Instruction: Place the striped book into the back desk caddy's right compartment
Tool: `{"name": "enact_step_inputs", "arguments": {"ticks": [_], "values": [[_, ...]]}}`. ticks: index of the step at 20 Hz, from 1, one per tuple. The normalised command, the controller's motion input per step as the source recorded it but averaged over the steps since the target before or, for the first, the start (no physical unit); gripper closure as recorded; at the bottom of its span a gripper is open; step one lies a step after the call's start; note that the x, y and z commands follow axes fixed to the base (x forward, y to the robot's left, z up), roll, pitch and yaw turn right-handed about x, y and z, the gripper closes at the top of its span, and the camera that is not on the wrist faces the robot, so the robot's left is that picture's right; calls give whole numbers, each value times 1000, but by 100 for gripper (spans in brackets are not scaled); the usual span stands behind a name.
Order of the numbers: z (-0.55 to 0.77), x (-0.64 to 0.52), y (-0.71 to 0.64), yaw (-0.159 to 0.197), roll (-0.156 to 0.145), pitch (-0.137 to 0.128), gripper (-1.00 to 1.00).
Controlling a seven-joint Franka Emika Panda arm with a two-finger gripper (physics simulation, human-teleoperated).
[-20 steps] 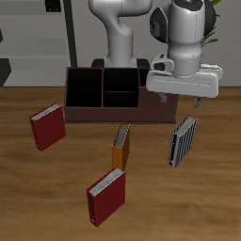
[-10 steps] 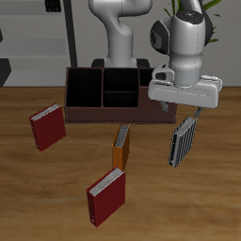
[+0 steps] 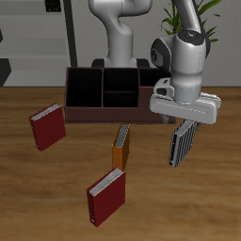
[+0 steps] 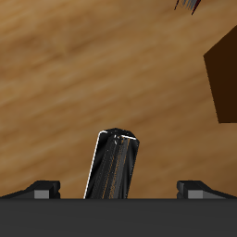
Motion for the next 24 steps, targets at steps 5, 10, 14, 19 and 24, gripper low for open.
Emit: {"name": "enact_step_inputs", "arguments": {"ticks": [5,10,14,19,24], "values": [[-274,29,183,-16,34,41,-100],[-225,10,-19,-32,17,31,-100],[13,16,-40,-22,17,9,100],[59,12,-30,-10,10,4,100],[142,7,-49,6,3,-4,100]]}}
